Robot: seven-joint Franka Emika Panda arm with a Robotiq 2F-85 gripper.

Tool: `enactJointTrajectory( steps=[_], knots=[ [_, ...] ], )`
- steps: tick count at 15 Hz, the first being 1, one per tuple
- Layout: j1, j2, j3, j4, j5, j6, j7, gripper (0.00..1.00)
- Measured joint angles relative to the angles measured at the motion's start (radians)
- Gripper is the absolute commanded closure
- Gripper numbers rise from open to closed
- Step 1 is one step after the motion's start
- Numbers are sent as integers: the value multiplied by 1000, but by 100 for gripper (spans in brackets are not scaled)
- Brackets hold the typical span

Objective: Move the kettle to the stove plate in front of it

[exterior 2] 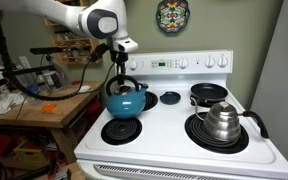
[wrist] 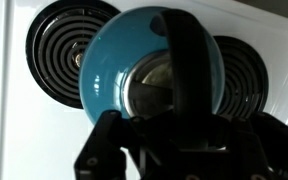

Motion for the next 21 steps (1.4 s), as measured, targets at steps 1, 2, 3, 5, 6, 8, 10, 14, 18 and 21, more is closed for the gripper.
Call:
enactJointTrajectory(
  steps=[1, 2, 3, 5, 6, 8, 10, 14, 18, 21],
  knots=[
    [-2, 3, 2, 0, -1, 0, 0, 100],
    [-3, 10, 4, -2, -1, 0, 0, 100],
    [-3, 19, 4, -6, 1, 0, -1, 100],
    [-8, 26, 3, -25, 15, 0, -2, 100],
    [-12, 24, 1, -35, 25, 0, -2, 100],
    [-20, 6, -2, -51, 41, 0, -2, 100],
    [-29, -17, -3, -75, 45, 0, -2, 100],
    [-42, -68, -8, -127, 46, -3, -5, 100],
    [-52, -113, -10, -169, 46, -4, -21, 100],
    [-64, -138, -15, -193, 46, -4, -45, 100]
  ],
)
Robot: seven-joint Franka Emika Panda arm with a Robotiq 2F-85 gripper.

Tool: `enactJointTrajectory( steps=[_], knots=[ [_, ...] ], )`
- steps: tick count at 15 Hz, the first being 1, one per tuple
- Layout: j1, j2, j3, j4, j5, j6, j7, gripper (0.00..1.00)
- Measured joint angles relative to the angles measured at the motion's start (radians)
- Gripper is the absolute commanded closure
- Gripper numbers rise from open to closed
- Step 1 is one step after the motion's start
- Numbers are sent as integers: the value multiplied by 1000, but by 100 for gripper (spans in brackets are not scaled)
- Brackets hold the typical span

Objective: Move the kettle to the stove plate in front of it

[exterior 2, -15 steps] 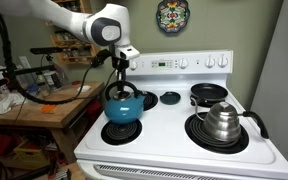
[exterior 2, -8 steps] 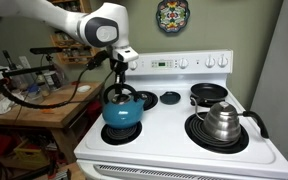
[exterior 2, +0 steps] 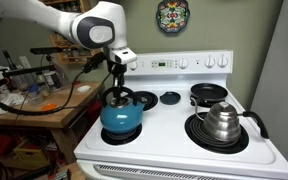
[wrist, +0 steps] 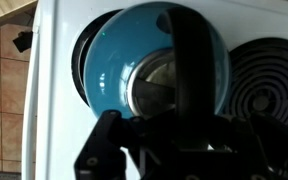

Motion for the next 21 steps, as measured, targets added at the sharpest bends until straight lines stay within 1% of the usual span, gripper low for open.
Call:
enactJointTrajectory(
  steps=[5, 15, 16, 17, 20, 21],
  knots=[
    [-13, -16, -13, -19, 5, -1, -41, 100],
    [-36, -16, -15, -19, 19, -59, -48, 100],
    [-39, -16, -15, -19, 20, -65, -48, 75],
    [-40, -16, -15, -19, 20, -70, -48, 74],
    [-46, -15, -15, -18, 21, -73, -47, 53],
    [-48, -15, -15, -18, 21, -73, -47, 45]
  ],
)
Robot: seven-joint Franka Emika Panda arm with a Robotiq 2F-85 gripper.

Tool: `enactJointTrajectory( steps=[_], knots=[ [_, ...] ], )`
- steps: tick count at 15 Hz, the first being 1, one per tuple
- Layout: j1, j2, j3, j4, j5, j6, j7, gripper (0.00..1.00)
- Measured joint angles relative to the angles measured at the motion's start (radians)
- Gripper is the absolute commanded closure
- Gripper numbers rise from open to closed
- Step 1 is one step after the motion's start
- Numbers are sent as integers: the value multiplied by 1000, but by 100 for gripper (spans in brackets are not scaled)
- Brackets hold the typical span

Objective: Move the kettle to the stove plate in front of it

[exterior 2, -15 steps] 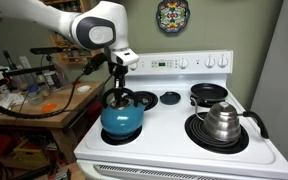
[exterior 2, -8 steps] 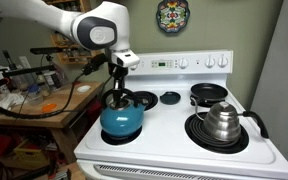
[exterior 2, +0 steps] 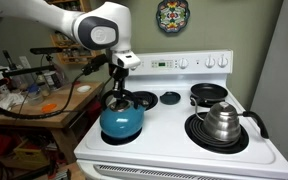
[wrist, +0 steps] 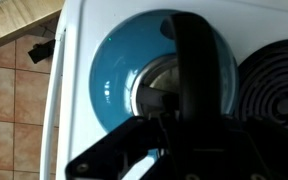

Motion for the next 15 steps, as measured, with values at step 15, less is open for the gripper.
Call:
enactJointTrajectory(
  steps=[15],
  knots=[
    [-5, -129, 60, 61, -250, -170, -37, 0]
  ],
)
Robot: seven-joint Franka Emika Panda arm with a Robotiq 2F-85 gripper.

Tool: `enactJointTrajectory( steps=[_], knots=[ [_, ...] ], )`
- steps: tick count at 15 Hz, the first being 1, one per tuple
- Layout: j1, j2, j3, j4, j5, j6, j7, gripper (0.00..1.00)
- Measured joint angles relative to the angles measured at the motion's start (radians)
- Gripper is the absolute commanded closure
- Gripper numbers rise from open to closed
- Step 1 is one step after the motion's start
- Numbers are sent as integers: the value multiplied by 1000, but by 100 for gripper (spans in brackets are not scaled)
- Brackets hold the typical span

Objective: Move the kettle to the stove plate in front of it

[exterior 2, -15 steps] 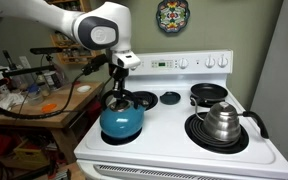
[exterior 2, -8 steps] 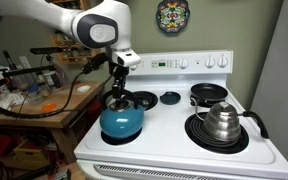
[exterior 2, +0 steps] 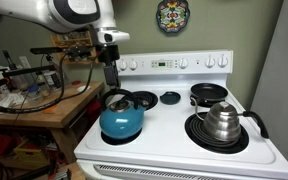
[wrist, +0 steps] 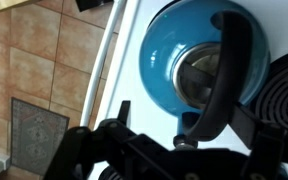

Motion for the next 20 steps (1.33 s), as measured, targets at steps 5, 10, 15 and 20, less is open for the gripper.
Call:
enactJointTrajectory(
  steps=[5, 10, 15, 20],
  knots=[
    [-3, -111, 32, 28, -157, -27, -27, 0],
    [-22, -171, 36, 44, -201, 48, -27, 0],
    [-29, -188, 36, 68, -192, 65, -21, 0],
    [-29, -188, 36, 68, -192, 66, -19, 0]
  ],
)
